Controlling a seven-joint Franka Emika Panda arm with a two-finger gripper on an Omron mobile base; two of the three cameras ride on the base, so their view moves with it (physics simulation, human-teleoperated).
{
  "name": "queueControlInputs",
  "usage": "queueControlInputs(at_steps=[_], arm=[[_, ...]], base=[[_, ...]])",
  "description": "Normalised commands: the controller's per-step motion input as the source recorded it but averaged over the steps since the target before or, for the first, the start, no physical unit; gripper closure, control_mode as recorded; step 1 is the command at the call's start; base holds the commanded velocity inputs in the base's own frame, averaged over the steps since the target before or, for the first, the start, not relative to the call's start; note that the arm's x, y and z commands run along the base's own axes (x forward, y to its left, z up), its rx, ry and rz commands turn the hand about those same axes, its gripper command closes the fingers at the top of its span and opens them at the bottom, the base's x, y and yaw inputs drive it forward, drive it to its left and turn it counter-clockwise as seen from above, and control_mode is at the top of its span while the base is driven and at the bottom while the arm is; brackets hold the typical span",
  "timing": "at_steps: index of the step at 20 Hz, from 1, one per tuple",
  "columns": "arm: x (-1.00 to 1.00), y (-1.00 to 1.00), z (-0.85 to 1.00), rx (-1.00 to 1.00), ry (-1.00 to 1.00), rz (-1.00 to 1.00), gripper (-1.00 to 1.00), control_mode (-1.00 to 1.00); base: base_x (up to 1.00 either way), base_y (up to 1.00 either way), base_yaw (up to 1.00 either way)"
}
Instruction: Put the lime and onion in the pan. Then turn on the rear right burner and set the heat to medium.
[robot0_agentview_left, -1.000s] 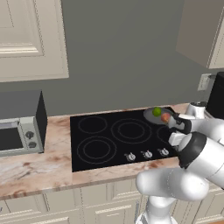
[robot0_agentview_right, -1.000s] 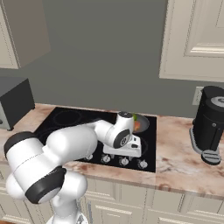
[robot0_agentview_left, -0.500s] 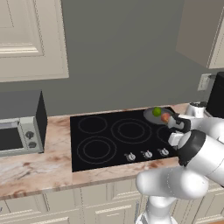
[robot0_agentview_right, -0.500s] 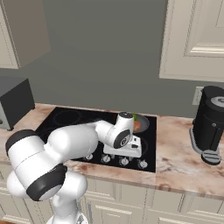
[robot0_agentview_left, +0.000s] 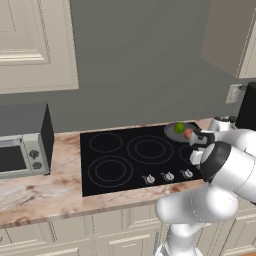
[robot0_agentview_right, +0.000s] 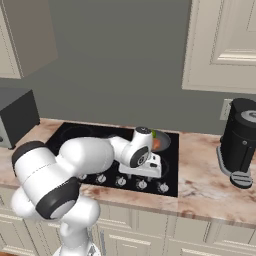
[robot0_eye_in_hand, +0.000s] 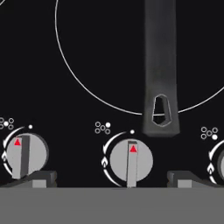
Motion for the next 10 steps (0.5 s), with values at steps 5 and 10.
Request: queueControlInputs(at_steps=[5, 10], arm=[[0.01, -0.09, 0.0, 0.0, 0.0, -0.03, -1.0, -1.0], [0.0, -0.08, -0.03, 0.0, 0.0, -0.02, -1.0, -1.0]], base=[[0.0, 0.0, 0.0], [0.0, 0.0, 0.0]])
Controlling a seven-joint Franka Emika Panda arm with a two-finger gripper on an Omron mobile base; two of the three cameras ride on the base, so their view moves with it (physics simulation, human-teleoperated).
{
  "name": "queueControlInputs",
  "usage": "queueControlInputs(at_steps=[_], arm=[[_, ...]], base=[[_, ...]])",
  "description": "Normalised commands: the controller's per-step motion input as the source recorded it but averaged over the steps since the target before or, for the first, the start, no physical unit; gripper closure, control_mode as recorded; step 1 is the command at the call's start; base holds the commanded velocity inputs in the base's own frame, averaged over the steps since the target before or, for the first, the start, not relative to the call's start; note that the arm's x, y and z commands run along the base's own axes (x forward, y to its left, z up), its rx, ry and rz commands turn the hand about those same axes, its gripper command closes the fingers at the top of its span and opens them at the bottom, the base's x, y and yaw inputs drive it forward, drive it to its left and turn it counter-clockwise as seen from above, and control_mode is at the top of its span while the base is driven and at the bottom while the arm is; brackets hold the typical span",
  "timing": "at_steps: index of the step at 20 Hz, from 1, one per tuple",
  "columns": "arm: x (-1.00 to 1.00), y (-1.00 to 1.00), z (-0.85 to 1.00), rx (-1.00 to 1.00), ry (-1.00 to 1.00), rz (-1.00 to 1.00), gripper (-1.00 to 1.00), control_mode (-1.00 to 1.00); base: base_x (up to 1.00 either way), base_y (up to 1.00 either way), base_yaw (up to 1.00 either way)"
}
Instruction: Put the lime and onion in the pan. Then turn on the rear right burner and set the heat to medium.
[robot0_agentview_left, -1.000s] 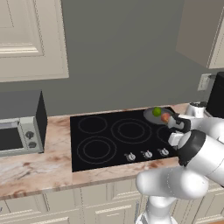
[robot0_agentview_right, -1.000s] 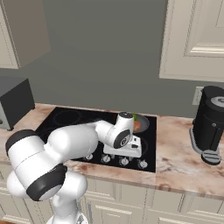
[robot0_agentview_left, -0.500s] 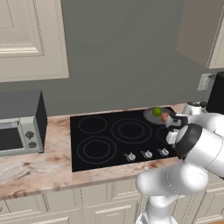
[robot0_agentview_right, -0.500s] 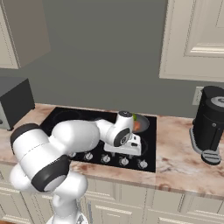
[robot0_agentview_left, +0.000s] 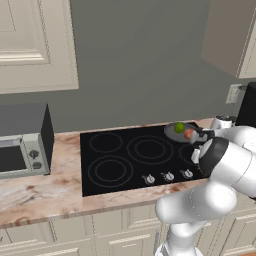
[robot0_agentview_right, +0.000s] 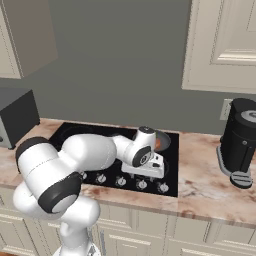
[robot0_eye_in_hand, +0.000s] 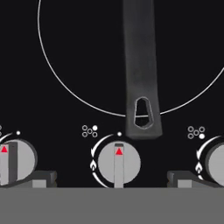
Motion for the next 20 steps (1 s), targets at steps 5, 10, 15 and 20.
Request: queueControlInputs(at_steps=[5, 10, 15, 20], arm=[[0.0, 0.0, -0.18, 0.0, 0.0, 0.0, -1.0, -1.0], [0.0, 0.0, -0.21, 0.0, 0.0, 0.0, -1.0, -1.0], [0.0, 0.0, -0.14, 0.0, 0.0, 0.0, -1.0, -1.0], [0.0, 0.0, -0.07, 0.0, -0.01, 0.0, -1.0, -1.0]], base=[[0.0, 0.0, 0.0], [0.0, 0.0, 0.0], [0.0, 0.0, 0.0], [0.0, 0.0, 0.0]])
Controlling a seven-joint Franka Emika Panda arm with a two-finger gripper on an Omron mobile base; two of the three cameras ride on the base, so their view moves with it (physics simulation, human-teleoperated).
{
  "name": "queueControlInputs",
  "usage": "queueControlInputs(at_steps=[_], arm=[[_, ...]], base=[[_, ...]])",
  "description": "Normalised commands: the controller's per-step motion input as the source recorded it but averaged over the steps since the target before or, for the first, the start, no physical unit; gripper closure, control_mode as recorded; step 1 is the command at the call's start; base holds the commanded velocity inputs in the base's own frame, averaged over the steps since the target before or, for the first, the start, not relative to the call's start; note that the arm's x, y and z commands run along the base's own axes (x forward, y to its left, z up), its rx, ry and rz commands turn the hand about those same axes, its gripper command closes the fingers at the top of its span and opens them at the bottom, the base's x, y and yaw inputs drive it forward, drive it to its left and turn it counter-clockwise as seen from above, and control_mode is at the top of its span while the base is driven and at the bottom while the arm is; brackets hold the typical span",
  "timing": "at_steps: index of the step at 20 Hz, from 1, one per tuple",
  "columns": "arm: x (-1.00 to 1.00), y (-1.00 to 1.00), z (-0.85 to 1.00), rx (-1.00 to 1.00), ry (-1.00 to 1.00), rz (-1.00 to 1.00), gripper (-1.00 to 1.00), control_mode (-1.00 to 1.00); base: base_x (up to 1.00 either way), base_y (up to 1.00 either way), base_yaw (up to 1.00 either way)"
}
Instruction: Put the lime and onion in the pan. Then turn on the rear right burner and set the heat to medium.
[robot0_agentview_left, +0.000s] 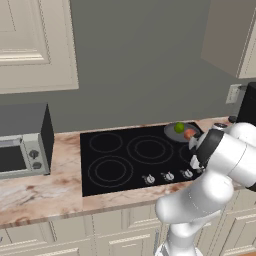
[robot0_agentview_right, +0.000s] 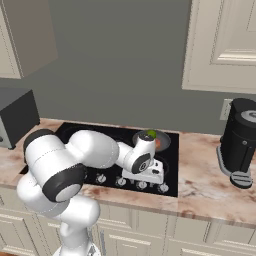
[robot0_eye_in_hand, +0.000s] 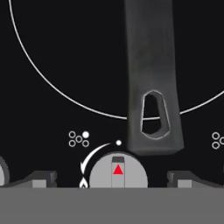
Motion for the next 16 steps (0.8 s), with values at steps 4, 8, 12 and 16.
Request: queueControlInputs(at_steps=[4, 8, 12, 16], arm=[[0.0, 0.0, -0.09, 0.0, -0.02, 0.0, -1.0, -1.0], [0.0, 0.0, -0.1, 0.0, -0.02, 0.0, -1.0, -1.0], [0.0, 0.0, -0.02, 0.0, 0.0, 0.0, -1.0, -1.0], [0.0, 0.0, 0.0, 0.0, 0.0, 0.0, 1.0, -1.0]], base=[[0.0, 0.0, 0.0], [0.0, 0.0, 0.0], [0.0, 0.0, 0.0], [0.0, 0.0, 0.0]])
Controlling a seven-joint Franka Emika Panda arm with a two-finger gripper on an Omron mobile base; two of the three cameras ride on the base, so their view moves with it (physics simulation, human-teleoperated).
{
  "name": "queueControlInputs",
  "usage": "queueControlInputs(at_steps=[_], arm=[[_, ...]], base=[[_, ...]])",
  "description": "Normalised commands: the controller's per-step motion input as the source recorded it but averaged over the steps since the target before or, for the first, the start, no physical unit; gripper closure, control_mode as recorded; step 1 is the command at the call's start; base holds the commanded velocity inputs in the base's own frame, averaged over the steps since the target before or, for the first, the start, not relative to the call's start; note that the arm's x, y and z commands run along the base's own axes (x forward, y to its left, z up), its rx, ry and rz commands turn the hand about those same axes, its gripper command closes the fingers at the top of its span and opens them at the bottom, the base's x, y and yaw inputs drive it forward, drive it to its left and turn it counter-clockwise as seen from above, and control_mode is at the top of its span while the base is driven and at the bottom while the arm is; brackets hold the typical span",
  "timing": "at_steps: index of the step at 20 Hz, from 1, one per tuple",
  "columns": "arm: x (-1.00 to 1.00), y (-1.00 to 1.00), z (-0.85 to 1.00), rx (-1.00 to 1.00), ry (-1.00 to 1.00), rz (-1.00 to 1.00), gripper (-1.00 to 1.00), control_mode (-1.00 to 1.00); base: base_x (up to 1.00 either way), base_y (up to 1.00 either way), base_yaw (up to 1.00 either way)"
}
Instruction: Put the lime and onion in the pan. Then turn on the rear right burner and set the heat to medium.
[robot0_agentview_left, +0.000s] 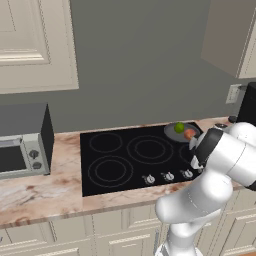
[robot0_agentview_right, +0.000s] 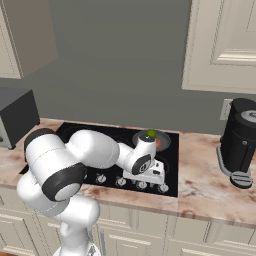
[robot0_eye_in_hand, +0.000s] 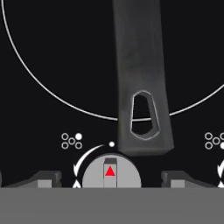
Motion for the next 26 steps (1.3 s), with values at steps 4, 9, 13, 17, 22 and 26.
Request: queueControlInputs(at_steps=[4, 9, 13, 17, 22, 26], arm=[[0.0, 0.0, 0.0, 0.0, 0.0, 0.0, 1.0, -1.0], [0.0, 0.0, 0.0, 0.0, 0.0, 0.0, 1.0, -1.0], [0.0, 0.0, 0.0, 0.0, 0.0, 0.0, 1.0, -1.0], [0.0, 0.0, 0.0, 0.0, 0.0, 0.02, 1.0, -1.0], [0.0, 0.0, 0.0, 0.0, 0.0, 0.15, 1.0, -1.0], [0.0, -0.03, 0.0, 0.0, 0.0, 0.24, 1.0, -1.0]], base=[[0.0, 0.0, 0.0], [0.0, 0.0, 0.0], [0.0, 0.0, 0.0], [0.0, 0.0, 0.0], [0.0, 0.0, 0.0], [0.0, 0.0, 0.0]])
